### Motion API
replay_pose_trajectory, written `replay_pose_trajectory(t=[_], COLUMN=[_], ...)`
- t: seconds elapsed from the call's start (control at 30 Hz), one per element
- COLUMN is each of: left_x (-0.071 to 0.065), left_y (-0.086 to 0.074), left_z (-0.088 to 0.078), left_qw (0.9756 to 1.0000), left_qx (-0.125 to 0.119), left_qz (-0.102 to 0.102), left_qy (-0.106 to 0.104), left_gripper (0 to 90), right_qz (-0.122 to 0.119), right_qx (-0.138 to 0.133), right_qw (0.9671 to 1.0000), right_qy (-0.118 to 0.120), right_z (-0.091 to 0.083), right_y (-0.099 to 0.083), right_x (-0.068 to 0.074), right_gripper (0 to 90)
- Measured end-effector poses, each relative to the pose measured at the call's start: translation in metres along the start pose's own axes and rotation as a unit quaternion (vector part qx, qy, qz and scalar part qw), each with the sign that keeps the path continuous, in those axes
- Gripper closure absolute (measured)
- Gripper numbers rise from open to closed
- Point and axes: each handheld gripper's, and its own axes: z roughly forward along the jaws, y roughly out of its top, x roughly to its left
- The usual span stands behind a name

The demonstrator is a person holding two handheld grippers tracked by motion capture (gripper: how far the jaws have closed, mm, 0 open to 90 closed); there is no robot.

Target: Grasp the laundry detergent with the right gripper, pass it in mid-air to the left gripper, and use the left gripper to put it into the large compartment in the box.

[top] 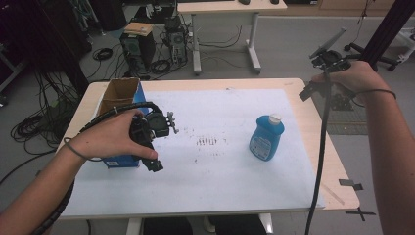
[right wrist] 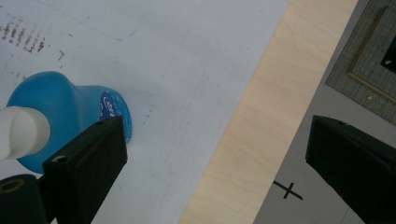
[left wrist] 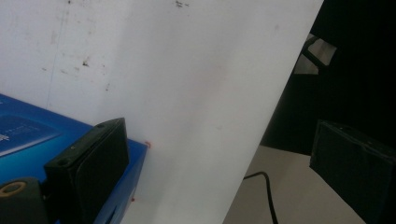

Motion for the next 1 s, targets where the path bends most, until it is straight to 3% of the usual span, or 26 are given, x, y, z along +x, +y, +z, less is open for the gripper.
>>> replay_pose_trajectory(t=[0.43,1.0], left_x=[-0.004,-0.010], left_y=[-0.005,-0.006], left_z=[0.003,0.002], left_qw=[1.0000,1.0000], left_qx=[-0.003,-0.005], left_qz=[0.000,0.005], left_qy=[-0.005,-0.004], left_gripper=[5.0,5.0], right_qz=[0.009,0.015], right_qx=[-0.009,-0.012], right_qw=[0.9999,0.9998], right_qy=[0.005,0.008], right_z=[-0.007,-0.004], right_y=[-0.012,-0.049], right_x=[-0.001,-0.003], right_gripper=[5.1,5.1])
